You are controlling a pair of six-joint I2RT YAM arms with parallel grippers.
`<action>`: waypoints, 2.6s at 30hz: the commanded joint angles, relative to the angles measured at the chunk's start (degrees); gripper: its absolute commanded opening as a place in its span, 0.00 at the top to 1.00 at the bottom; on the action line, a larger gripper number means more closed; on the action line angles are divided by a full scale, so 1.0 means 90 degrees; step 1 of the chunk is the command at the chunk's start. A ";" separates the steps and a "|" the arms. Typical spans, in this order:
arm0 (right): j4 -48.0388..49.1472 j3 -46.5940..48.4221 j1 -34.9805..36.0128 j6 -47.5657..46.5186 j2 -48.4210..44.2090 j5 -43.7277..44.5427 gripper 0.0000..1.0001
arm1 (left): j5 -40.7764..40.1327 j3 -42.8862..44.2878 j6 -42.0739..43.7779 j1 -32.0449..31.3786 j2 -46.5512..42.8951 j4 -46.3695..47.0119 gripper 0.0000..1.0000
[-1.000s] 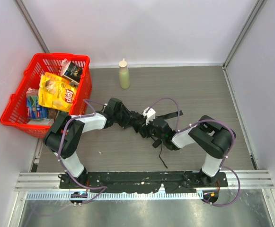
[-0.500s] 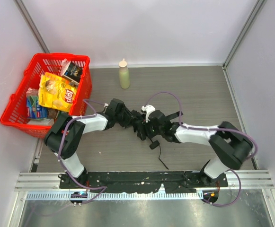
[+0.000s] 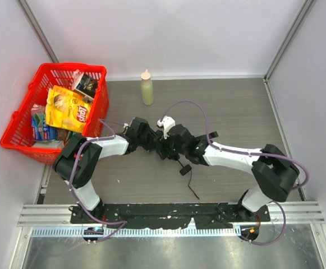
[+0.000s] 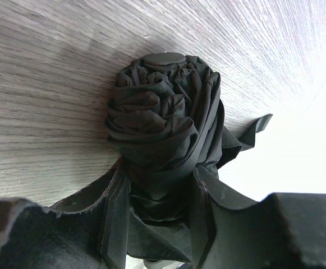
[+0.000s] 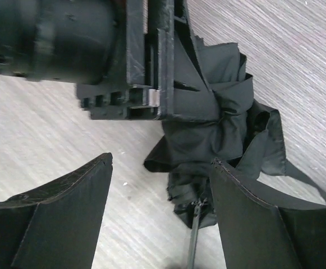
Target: Put away the umbrella
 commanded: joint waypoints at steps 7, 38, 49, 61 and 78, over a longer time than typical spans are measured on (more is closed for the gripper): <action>0.1234 0.0027 -0.0010 -0.0977 0.1162 0.1083 0.28 | -0.0867 -0.0527 0.0167 -0.0074 0.0560 -0.1605 1.00; 0.4887 -0.1917 -0.1064 0.2301 0.2052 -0.3093 0.99 | -0.1150 -0.0938 0.0499 -0.0132 -0.0007 -0.1204 0.28; 0.6236 -0.1751 -0.1573 0.3935 0.2795 -0.4696 0.99 | -0.1316 -0.1045 0.0597 -0.0142 0.0258 -0.0726 0.91; 0.0370 -0.0669 -0.1086 0.1106 0.0278 -0.1822 0.26 | -0.1073 -0.1163 0.0362 -0.0162 0.0062 -0.0998 1.00; 0.2094 -0.0530 0.0956 -0.2177 0.0859 0.2813 0.19 | -0.0459 -0.0430 -0.0243 -0.0152 0.0414 -0.2434 1.00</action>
